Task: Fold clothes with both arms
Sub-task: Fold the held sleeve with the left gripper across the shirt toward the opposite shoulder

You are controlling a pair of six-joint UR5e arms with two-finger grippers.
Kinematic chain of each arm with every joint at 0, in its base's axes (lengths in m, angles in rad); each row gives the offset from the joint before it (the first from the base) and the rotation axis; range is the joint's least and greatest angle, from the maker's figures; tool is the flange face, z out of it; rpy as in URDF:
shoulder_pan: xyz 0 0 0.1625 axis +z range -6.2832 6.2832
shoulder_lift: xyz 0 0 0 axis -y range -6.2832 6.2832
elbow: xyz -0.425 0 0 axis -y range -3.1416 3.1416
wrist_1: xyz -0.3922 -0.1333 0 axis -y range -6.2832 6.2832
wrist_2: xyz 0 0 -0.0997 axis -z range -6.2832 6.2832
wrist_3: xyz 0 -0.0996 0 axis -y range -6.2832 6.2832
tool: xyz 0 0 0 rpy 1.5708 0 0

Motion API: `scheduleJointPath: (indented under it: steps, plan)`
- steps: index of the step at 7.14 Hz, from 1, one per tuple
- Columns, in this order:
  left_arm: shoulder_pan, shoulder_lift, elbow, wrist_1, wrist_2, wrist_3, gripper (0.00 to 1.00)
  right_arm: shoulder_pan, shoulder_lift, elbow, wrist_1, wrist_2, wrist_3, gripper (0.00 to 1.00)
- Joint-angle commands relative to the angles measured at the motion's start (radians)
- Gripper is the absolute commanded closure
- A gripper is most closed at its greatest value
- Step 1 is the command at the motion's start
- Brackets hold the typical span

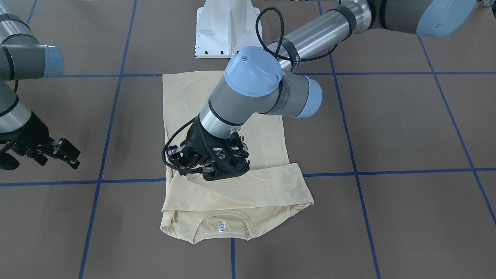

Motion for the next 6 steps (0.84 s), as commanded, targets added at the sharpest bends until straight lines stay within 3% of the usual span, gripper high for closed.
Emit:
scheduleJointPath:
  steps: [1, 2, 4, 6]
  plan:
    - [0.035, -0.04, 0.051, -0.049, 0.06, -0.022, 1.0, -0.001, -0.002, -0.004, 0.0, 0.0, 0.001, 0.01]
    - [0.062, -0.04, 0.093, -0.104, 0.124, -0.026, 1.0, -0.001, -0.002, -0.012, 0.0, 0.0, 0.001, 0.01]
    - [0.078, -0.042, 0.105, -0.118, 0.131, -0.026, 1.0, 0.011, -0.028, -0.012, 0.001, 0.004, -0.04, 0.01]
    - [0.116, -0.06, 0.154, -0.173, 0.168, -0.029, 1.0, 0.083, -0.074, -0.02, -0.002, 0.014, -0.201, 0.01]
